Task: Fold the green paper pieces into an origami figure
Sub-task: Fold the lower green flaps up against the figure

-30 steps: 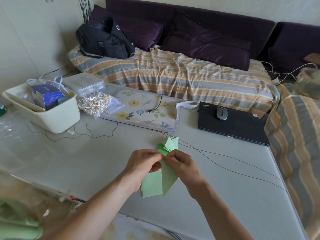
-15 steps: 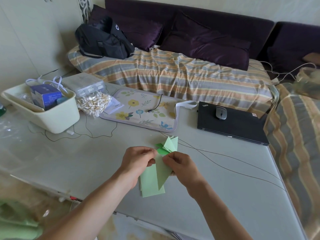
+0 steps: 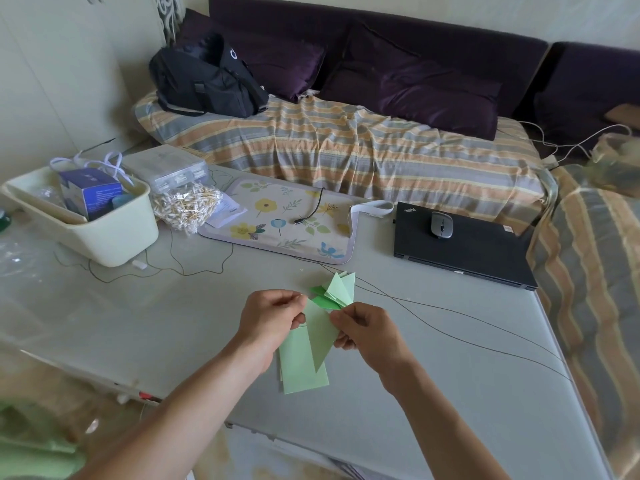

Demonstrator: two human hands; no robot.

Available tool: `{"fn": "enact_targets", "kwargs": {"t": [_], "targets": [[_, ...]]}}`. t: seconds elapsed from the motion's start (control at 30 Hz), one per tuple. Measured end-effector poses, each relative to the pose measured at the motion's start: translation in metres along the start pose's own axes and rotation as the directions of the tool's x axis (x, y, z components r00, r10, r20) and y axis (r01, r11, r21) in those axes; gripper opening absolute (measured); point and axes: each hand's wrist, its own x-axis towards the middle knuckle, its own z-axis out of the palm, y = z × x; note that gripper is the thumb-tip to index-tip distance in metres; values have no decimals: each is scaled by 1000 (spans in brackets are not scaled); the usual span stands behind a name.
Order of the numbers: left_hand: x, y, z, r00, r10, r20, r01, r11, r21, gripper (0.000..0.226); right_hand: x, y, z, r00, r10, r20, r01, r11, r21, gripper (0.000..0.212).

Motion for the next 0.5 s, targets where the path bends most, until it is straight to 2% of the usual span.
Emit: {"fn": "enact_targets", "kwargs": {"t": [0.23, 0.3, 0.4, 0.5], "targets": [[-5, -3, 4, 990, 53, 128, -60, 997, 52, 1, -4, -5, 5, 997, -66, 34, 62, 994, 87, 9], [-5, -5, 5, 992, 99, 77, -107, 988, 107, 8, -4, -4, 7, 997, -78, 4, 78, 996, 50, 12], [-6, -3, 3, 971, 238, -25, -219, 924, 315, 16, -3, -1, 7, 997, -70, -40, 72, 997, 29, 12], [-7, -2, 3, 961, 278, 6, -261, 894, 364, 12, -2, -1, 6, 996, -80, -46, 82, 996, 33, 12]]}}
